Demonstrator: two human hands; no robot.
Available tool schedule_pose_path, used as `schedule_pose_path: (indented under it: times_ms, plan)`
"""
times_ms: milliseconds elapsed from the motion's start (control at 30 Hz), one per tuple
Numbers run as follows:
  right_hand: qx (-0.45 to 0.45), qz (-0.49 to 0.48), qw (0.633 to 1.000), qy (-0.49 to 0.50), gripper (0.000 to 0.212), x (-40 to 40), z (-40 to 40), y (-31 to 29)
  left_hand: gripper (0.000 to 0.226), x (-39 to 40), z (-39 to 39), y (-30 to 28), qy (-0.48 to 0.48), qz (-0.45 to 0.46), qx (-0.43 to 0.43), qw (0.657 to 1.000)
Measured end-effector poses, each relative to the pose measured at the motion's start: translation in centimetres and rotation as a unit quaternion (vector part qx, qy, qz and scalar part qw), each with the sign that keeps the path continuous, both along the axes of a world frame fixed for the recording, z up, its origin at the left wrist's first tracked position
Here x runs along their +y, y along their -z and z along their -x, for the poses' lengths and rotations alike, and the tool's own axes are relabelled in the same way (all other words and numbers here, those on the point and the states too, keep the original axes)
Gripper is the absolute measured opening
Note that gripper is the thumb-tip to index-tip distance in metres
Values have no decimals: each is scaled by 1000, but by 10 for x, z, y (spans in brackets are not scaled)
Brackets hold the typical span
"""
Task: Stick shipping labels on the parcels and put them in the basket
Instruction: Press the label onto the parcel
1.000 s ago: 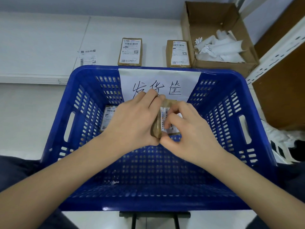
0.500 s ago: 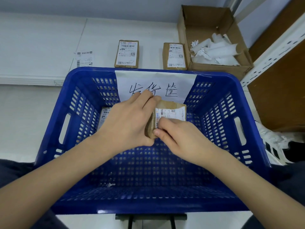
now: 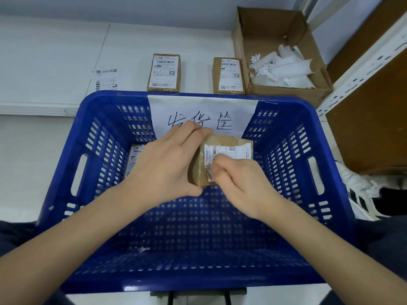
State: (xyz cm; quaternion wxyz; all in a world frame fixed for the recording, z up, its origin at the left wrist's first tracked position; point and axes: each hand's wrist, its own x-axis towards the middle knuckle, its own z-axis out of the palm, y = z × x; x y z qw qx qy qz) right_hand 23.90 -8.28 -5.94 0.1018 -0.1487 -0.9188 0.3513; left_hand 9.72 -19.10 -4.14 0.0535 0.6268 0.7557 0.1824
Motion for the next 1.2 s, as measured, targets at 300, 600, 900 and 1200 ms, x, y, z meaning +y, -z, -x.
schedule_pose_path:
  times_ms: [300,600,900,1200]
  plan:
    - [99,-169,980,28,35,0,8,5,88,-1,-6,1,11,-47,35,998]
    - [109,-147,983,-32,30,6,8,5,89,0,-2,-2,12,-48,24,998]
    - [85,-33,996,-16,29,9,2,-1,90,0,2,-5,15,-58,0,998]
    - [67,-198,977,41,38,0,6,7,91,0,-9,6,18,-41,48,998]
